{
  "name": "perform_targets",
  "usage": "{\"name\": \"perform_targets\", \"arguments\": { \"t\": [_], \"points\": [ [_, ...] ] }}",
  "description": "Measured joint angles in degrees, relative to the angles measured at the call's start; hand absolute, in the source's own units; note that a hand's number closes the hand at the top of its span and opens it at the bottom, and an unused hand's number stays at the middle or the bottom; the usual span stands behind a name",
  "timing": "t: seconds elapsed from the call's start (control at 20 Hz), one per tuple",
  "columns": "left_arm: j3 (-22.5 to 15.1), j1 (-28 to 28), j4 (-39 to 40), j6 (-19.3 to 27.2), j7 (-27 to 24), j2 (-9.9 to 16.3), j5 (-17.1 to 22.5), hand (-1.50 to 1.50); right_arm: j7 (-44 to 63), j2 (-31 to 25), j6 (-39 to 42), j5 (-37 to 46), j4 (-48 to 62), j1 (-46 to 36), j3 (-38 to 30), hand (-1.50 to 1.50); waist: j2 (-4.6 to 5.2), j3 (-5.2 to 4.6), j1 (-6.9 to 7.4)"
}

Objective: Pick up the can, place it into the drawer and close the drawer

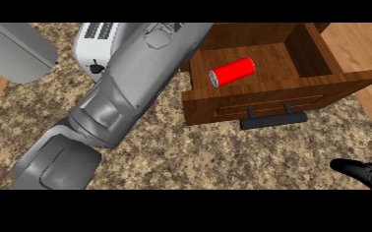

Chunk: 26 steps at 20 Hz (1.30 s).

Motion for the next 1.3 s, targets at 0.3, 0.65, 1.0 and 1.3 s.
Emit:
{"name": "perform_targets", "arguments": {
  "t": [0.3, 0.65, 1.0, 1.3],
  "points": [
    [0.2, -2.4, 2.4, 0.9, -1.6, 0.0, 4.0, -1.50, -3.3, -2.7, 1.6, 5.3, 0.9, -1.9, 2.2, -1.50, 0.16, -0.02, 0.51],
    [0.6, -3.7, 3.2, 1.6, -3.6, 0.0, 8.9, -1.50, -6.8, -7.1, 2.7, 16.4, 4.8, -5.8, 6.9, -1.50, 0.32, -0.05, 1.29],
    [0.0, -4.5, 4.3, 1.3, -5.3, 0.0, 11.0, -1.50, -11.0, -8.7, 0.3, 30.4, 14.0, -10.5, 13.9, -1.50, -0.03, -0.08, 3.49],
    [-0.2, -5.0, 5.7, 0.4, -6.5, 0.0, 10.6, -1.50, -14.1, -7.7, -4.0, 41.5, 25.8, -15.3, 20.1, -1.50, -0.29, -0.12, 5.47]
  ]
}}
